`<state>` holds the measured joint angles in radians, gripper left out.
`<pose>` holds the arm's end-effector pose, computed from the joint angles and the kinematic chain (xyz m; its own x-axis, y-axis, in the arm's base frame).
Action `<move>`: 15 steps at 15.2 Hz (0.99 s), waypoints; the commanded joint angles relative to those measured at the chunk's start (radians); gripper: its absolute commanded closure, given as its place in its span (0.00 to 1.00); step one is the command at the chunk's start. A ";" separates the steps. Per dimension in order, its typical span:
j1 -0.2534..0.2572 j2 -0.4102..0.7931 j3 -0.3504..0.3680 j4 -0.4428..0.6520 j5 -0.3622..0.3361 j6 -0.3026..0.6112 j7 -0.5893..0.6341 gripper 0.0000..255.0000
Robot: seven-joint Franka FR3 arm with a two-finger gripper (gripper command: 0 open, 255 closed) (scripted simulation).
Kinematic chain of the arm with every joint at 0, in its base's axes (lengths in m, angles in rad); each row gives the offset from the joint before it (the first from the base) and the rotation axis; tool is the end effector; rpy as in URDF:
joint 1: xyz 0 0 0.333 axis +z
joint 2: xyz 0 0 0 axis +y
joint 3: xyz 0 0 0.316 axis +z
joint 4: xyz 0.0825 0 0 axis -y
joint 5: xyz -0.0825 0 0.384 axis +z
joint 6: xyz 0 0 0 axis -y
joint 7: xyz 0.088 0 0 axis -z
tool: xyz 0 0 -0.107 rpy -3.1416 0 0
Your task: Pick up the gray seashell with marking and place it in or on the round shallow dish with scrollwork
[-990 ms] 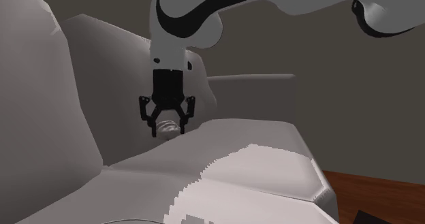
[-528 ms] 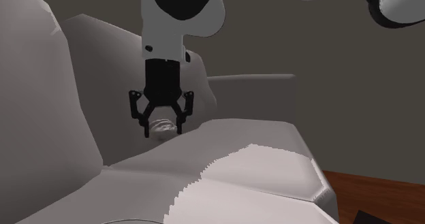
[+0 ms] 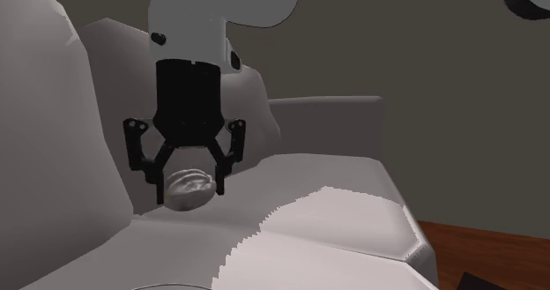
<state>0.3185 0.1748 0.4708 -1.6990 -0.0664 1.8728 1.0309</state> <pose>0.4467 0.4191 0.4976 0.9738 -0.2273 -0.0035 -0.2273 -0.9735 -0.0237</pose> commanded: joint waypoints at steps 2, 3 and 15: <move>0.032 -0.025 0.026 -0.037 0.007 0.014 0.060 1.00; 0.045 -0.029 0.035 -0.043 0.007 0.016 0.082 1.00; 0.114 -0.018 0.082 -0.117 -0.010 0.097 0.208 1.00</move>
<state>0.4330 0.1546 0.5530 -1.8047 -0.0751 1.9563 1.2381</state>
